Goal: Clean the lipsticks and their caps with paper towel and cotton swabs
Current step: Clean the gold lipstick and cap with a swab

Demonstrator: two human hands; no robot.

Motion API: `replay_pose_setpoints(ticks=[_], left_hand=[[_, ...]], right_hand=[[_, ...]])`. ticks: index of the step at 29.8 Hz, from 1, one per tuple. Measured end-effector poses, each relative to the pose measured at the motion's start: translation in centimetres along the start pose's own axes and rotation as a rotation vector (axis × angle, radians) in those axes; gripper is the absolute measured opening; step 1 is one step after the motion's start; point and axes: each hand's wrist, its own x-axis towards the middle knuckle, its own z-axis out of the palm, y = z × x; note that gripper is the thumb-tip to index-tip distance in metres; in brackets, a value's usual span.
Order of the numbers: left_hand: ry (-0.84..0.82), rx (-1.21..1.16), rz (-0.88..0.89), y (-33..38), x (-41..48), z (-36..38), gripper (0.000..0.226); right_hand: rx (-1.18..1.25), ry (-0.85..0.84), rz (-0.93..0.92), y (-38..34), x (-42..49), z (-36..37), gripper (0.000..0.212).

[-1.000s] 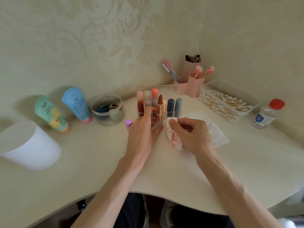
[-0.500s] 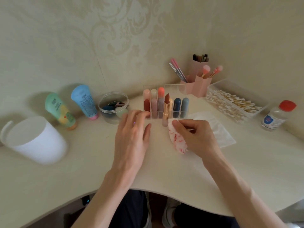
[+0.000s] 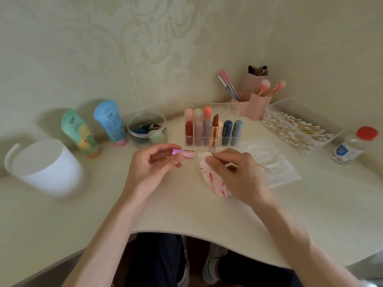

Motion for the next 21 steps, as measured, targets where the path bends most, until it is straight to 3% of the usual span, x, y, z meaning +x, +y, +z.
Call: replay_pose_setpoints(ticks=[11, 15, 21], left_hand=[[-0.041, -0.131, -0.069, 0.4, -0.8, 0.3, 0.026], [-0.033, -0.151, -0.074, 0.7, -0.9, 0.4, 0.024], [-0.044, -0.217, -0.109, 0.8, -1.0, 0.3, 0.021]], right_hand=[[-0.056, 0.055, -0.304, -0.4, -0.5, 1.2, 0.029], [0.052, 0.127, -0.32, -0.7, -0.8, 1.3, 0.025], [0.143, 0.106, -0.32, -0.6, -0.9, 1.7, 0.026]])
